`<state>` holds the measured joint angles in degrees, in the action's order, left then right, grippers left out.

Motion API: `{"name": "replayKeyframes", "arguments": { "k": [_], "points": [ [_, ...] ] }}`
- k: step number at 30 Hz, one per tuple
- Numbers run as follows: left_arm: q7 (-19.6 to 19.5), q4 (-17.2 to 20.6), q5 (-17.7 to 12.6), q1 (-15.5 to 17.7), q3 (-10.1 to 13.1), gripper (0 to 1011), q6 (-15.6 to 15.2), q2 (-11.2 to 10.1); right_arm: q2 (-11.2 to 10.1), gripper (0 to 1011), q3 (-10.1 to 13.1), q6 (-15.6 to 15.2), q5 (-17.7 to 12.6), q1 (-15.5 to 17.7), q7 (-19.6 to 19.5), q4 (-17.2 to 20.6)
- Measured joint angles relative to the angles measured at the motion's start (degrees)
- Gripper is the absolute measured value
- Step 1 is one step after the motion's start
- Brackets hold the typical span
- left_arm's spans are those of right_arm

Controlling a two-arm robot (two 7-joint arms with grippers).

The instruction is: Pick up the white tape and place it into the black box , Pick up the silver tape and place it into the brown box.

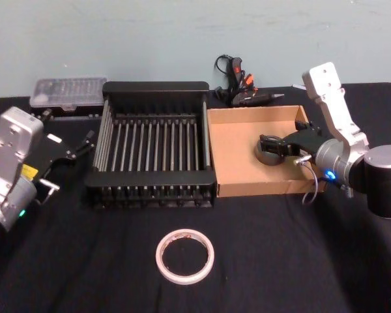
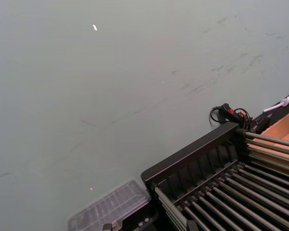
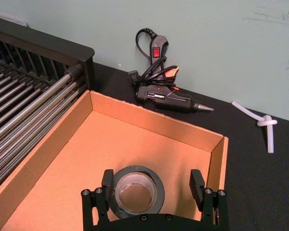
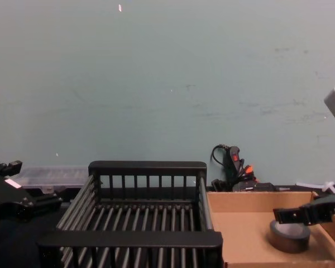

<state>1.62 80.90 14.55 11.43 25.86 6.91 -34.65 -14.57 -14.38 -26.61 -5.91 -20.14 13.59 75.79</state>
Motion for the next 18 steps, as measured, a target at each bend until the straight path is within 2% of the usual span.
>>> {"name": "replayKeyframes", "arguments": {
  "k": [8, 15, 18],
  "points": [
    [0.0, 0.0, 0.0, 0.0, 0.0, 1001, 0.0, 0.0, -0.1, 1002, 0.8, -0.2, -0.5, 0.6, 1.3, 1.3],
    [0.0, 0.0, 0.0, 0.0, 0.0, 1001, 0.0, 0.0, -1.0, 1002, 1.7, -2.2, -1.5, 2.4, 2.9, 5.7],
    [0.0, 0.0, 0.0, 0.0, 0.0, 1001, 0.0, 0.0, -1.9, 1002, 2.0, -3.7, -2.1, 3.7, 3.8, 8.7]
  ]
}}
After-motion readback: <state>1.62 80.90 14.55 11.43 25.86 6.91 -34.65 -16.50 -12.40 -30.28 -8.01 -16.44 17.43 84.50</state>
